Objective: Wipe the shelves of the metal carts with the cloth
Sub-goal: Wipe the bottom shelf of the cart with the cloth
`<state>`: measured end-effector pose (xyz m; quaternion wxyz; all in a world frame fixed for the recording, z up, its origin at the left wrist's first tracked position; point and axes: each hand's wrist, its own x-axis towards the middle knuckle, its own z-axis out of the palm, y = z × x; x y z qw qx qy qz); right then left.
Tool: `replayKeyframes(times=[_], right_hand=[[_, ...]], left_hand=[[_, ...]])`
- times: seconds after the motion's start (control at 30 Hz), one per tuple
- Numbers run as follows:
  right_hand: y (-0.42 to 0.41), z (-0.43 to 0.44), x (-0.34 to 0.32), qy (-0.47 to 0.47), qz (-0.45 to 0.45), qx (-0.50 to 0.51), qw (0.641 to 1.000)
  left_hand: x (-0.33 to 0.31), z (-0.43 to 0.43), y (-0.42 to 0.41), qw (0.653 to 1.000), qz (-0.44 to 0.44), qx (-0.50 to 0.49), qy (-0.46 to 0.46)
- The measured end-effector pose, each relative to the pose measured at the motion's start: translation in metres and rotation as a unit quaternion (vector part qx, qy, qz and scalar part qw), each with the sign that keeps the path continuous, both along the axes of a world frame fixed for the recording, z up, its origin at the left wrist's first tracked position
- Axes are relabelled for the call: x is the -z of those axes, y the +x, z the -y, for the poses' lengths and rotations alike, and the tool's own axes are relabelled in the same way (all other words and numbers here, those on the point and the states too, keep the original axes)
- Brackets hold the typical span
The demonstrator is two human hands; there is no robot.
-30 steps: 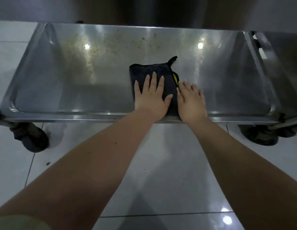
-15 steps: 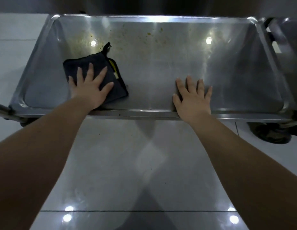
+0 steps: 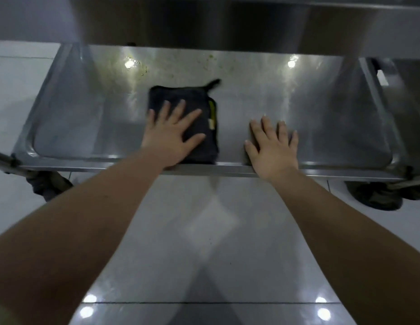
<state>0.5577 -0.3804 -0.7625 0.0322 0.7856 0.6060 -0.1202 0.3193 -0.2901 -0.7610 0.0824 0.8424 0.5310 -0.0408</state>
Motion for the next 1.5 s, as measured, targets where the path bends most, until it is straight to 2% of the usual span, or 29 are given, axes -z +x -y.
replayKeyframes(times=[0.17,0.3,0.4,0.57,0.7,0.83,1.0,1.1,1.27,1.37,1.5], right_hand=[[-0.004,-0.003,-0.002,-0.034,0.026,-0.010,0.999],[-0.021,-0.016,-0.012,-0.093,0.019,0.009,0.995],[-0.047,-0.026,-0.010,-0.109,0.017,-0.005,0.994],[-0.059,-0.025,-0.003,-0.090,0.044,0.000,0.995],[-0.056,-0.020,-0.003,-0.081,0.043,-0.003,0.996],[-0.057,-0.020,-0.001,-0.066,0.026,0.011,0.997],[-0.059,-0.022,-0.002,-0.065,0.039,0.021,0.997],[-0.064,-0.022,-0.004,-0.062,0.051,0.025,0.996],[-0.076,-0.034,-0.009,-0.055,0.033,0.019,0.998],[-0.107,-0.052,-0.009,-0.041,0.008,-0.047,0.998],[-0.148,-0.063,-0.001,-0.034,0.021,-0.130,0.991]], left_hand=[[-0.003,-0.023,-0.116,0.982,-0.014,-0.187,-0.014],[-0.006,-0.018,-0.123,0.969,-0.049,-0.238,-0.036],[-0.005,-0.014,-0.086,0.975,-0.037,-0.218,-0.030],[-0.002,0.022,0.019,1.000,-0.004,-0.005,-0.018],[-0.004,0.026,0.022,1.000,0.004,0.017,-0.022],[-0.003,0.007,-0.039,0.999,0.003,-0.030,-0.010],[-0.006,-0.020,-0.163,0.980,-0.009,-0.199,-0.025],[-0.006,-0.025,-0.205,0.960,-0.035,-0.275,-0.047],[-0.004,-0.026,-0.203,0.961,-0.038,-0.272,-0.044],[-0.002,-0.025,-0.205,0.961,-0.036,-0.270,-0.037],[0.000,-0.024,-0.205,0.963,-0.033,-0.267,-0.032]])
